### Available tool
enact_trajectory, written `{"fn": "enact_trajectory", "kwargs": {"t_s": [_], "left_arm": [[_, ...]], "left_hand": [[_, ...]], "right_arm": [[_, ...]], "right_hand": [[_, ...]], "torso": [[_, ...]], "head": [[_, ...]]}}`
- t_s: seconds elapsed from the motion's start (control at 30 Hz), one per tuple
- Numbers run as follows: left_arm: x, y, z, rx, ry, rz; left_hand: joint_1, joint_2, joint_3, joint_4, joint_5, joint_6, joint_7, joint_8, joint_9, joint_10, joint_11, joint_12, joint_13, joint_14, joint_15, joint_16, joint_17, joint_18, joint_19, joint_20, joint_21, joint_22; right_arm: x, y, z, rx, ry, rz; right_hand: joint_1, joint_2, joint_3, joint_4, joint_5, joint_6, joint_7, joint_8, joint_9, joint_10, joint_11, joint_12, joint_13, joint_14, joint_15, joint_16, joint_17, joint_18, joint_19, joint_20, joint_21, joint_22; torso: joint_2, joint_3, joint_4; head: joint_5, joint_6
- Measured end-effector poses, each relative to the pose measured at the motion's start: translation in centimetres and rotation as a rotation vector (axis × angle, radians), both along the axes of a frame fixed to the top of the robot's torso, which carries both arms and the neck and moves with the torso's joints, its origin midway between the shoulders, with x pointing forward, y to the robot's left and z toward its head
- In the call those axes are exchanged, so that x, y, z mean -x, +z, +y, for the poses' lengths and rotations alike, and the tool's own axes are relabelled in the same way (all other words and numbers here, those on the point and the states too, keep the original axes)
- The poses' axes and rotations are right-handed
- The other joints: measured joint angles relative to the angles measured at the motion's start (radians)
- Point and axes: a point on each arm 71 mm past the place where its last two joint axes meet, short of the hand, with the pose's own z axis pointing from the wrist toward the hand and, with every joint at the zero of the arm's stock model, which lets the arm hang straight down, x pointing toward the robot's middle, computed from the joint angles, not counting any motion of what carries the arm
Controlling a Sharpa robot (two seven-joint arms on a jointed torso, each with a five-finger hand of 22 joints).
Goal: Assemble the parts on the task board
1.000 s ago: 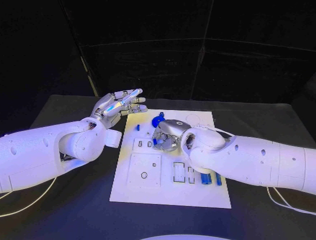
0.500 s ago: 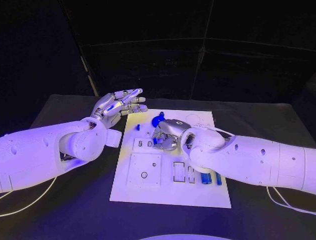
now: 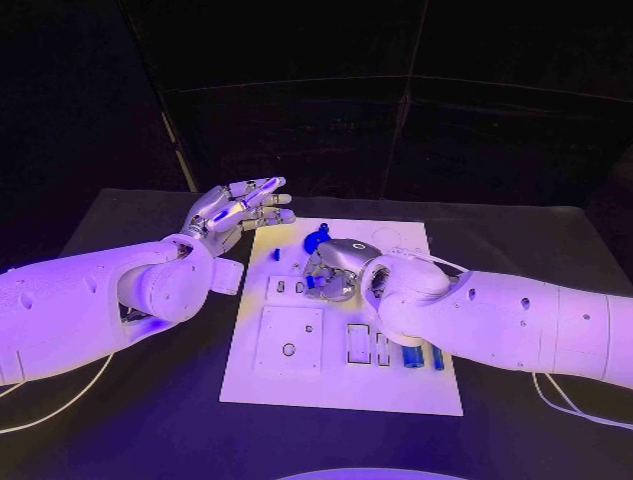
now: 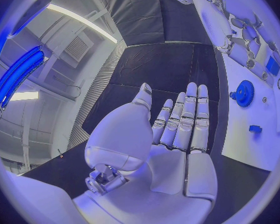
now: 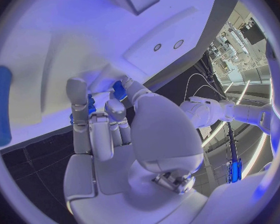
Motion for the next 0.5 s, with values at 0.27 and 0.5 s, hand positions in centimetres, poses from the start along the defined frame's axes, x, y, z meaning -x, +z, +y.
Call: {"fn": "enact_trajectory", "kwargs": {"t_s": [0.27,0.5], "left_arm": [[-0.01,0.00,-0.01,0.000,-0.001,0.000],[-0.03,-0.01,0.00,0.001,-0.001,0.000]], "left_hand": [[0.000,0.000,0.000,0.000,0.000,0.000,0.000,0.000,0.000,0.000,0.000,0.000,0.000,0.000,0.000,0.000,0.000,0.000,0.000,0.000,0.000,0.000],[0.000,0.000,0.000,0.000,0.000,0.000,0.000,0.000,0.000,0.000,0.000,0.000,0.000,0.000,0.000,0.000,0.000,0.000,0.000,0.000,0.000,0.000]], "right_arm": [[0.06,-0.06,0.05,-0.011,0.000,0.002],[0.13,0.09,-0.04,-0.045,0.007,-0.010]], "right_hand": [[-0.004,-0.004,-0.014,0.014,-0.021,-0.032,0.009,-0.020,-0.003,-0.014,0.007,-0.006,-0.011,0.000,0.007,0.000,0.000,0.000,-0.003,0.003,-0.005,-0.004],[0.001,-0.017,-0.024,0.024,-0.021,-0.063,0.016,-0.024,-0.003,-0.018,0.011,-0.006,-0.014,-0.004,0.011,0.000,0.000,0.000,-0.007,0.007,-0.005,-0.006]], "torso": [[0.000,0.0001,0.0000],[0.000,0.0002,0.0000]], "head": [[-0.001,0.001],[-0.001,0.002]]}}
